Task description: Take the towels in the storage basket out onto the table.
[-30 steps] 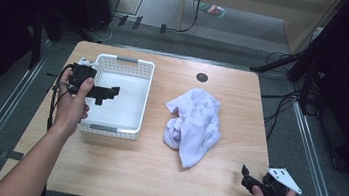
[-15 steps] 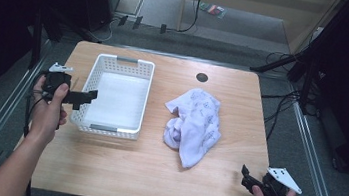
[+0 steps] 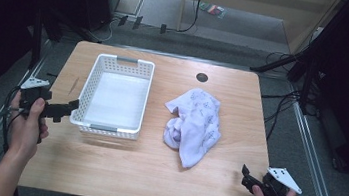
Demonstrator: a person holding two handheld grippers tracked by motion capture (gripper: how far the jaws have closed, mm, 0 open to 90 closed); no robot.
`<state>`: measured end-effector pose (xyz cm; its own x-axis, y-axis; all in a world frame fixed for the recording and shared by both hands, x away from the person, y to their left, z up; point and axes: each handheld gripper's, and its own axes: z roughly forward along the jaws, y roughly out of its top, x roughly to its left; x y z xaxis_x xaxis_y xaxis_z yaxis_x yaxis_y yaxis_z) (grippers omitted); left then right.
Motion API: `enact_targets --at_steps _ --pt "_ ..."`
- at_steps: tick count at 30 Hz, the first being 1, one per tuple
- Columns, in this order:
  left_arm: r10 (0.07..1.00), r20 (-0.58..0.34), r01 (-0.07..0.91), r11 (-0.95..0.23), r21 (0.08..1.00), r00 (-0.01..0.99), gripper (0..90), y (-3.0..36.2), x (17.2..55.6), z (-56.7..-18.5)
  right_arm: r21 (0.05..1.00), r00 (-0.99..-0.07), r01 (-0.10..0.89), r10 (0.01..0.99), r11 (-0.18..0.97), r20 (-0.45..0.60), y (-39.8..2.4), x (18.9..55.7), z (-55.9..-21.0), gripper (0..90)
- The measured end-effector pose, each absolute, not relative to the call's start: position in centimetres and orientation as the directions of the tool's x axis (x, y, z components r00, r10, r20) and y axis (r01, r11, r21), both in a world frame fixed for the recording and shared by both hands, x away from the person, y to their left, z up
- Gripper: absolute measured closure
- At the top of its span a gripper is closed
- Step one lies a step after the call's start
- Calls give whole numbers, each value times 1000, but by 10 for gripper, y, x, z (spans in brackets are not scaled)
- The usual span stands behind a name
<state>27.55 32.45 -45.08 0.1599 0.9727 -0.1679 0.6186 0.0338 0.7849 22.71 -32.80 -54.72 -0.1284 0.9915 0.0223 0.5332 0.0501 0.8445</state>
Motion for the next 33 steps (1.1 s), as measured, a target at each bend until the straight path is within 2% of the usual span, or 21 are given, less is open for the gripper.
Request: enact_targets --at_steps 13,19,33 --pt "973 -181 579 66 812 144 0 353 232 -477 845 -123 533 992 45 25 -328 227 -547 87" --pt "978 -159 552 58 832 137 0 359 216 -491 845 -120 533 992 46 22 -328 227 -547 87" --pt "975 -186 546 89 833 124 0 362 199 -528 850 -123 524 992 49 18 -328 226 -547 87"
